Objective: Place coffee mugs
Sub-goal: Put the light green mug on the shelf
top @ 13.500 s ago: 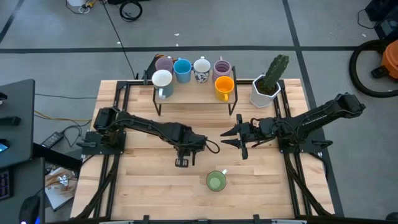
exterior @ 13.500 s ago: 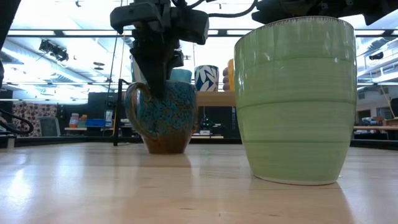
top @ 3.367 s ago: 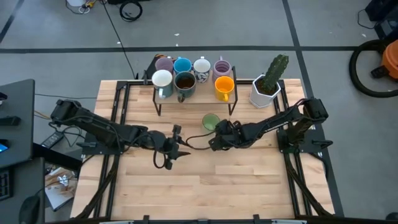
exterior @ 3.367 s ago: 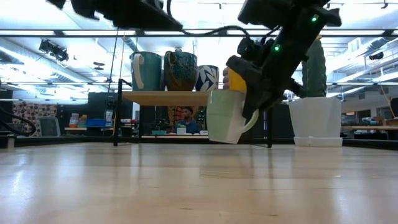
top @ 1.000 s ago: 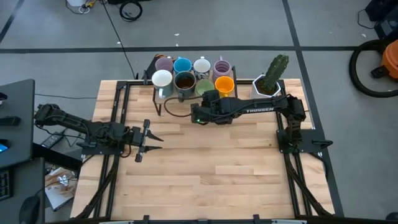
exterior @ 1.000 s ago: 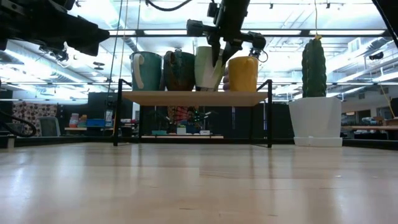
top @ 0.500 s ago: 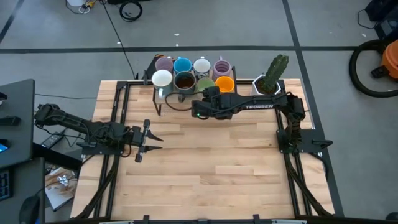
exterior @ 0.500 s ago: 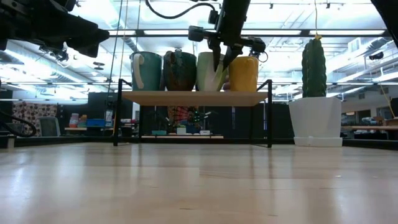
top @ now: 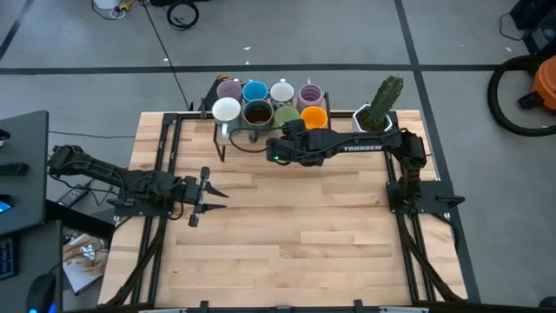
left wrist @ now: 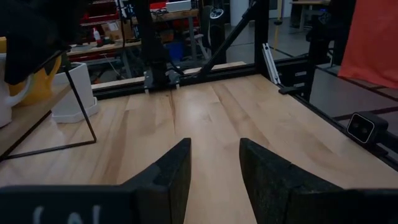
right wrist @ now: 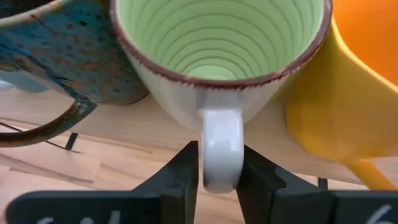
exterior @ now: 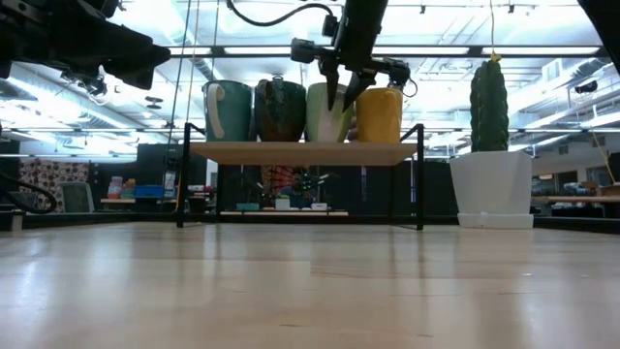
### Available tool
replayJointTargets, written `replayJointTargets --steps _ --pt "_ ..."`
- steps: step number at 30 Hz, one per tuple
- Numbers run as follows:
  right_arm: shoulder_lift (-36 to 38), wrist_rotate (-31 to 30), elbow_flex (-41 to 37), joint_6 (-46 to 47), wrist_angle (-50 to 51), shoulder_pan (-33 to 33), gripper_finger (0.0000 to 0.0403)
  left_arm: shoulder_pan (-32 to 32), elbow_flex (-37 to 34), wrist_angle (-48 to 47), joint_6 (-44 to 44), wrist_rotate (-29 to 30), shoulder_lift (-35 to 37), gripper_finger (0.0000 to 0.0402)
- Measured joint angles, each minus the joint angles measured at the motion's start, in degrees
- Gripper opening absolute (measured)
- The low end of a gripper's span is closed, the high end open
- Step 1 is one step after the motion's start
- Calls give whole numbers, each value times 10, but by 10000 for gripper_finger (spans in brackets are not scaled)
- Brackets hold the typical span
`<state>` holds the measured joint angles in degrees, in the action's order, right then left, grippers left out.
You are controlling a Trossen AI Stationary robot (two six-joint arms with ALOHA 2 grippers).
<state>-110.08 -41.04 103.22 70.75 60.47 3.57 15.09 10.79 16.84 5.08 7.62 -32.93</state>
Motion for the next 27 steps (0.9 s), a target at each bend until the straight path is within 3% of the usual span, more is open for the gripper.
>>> replayJointTargets --steps 13,27 --pt "-1 2 0 -36 -34 3 181 0 0 -5 -17 -4 0 141" --pt "-5 -2 0 -85 -52 4 185 0 0 -4 -14 -4 0 141"
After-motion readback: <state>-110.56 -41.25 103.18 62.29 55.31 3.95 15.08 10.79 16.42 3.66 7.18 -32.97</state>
